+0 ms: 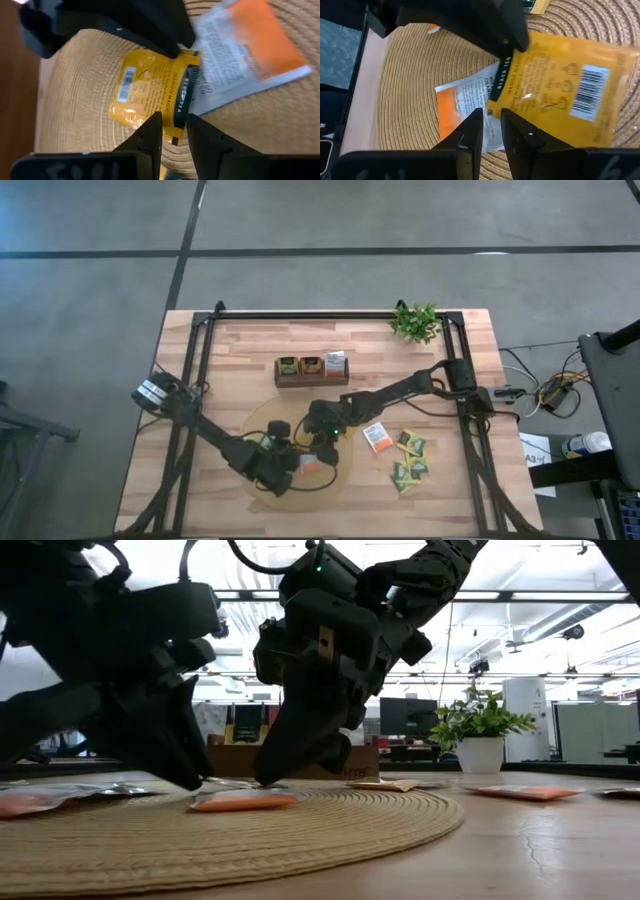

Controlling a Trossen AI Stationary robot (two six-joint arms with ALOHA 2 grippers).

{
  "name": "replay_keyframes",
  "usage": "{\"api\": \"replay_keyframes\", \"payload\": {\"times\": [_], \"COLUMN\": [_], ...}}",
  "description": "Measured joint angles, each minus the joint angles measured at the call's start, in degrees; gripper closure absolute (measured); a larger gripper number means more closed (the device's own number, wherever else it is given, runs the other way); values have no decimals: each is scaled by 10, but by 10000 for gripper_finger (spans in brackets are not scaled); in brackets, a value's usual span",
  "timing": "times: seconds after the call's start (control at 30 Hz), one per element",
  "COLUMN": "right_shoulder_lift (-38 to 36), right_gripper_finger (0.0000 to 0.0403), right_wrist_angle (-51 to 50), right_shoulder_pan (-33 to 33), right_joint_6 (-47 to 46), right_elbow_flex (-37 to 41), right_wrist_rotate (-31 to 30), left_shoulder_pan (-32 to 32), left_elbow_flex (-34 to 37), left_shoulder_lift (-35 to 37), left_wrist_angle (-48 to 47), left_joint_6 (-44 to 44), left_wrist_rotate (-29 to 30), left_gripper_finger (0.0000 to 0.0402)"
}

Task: Pick & Place Tea
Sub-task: Put the yellow tea bag into the middle section of the wooden organizer

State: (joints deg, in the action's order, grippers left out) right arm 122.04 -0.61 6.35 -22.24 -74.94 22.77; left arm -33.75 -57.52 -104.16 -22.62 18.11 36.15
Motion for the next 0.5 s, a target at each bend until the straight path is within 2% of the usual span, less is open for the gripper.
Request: {"api": "replay_keyframes", "payload": {"times": [0.17, 0.37, 0.5], "right_shoulder_lift": [0, 0, 0], "right_gripper_finger": [336, 336, 336], "right_wrist_angle": [0, 0, 0], "right_shoulder_pan": [0, 0, 0], "right_joint_6": [0, 0, 2], "right_elbow_flex": [0, 0, 0], "right_wrist_rotate": [20, 20, 22], "left_shoulder_pan": [10, 27, 39], "left_elbow_flex": [-10, -10, -10], "left_shoulder_lift": [0, 0, 0], "left_wrist_angle": [-9, -10, -10], "left_joint_6": [0, -3, -19], "left_wrist_rotate": [9, 13, 30], "left_gripper_finger": [336, 394, 400]}}
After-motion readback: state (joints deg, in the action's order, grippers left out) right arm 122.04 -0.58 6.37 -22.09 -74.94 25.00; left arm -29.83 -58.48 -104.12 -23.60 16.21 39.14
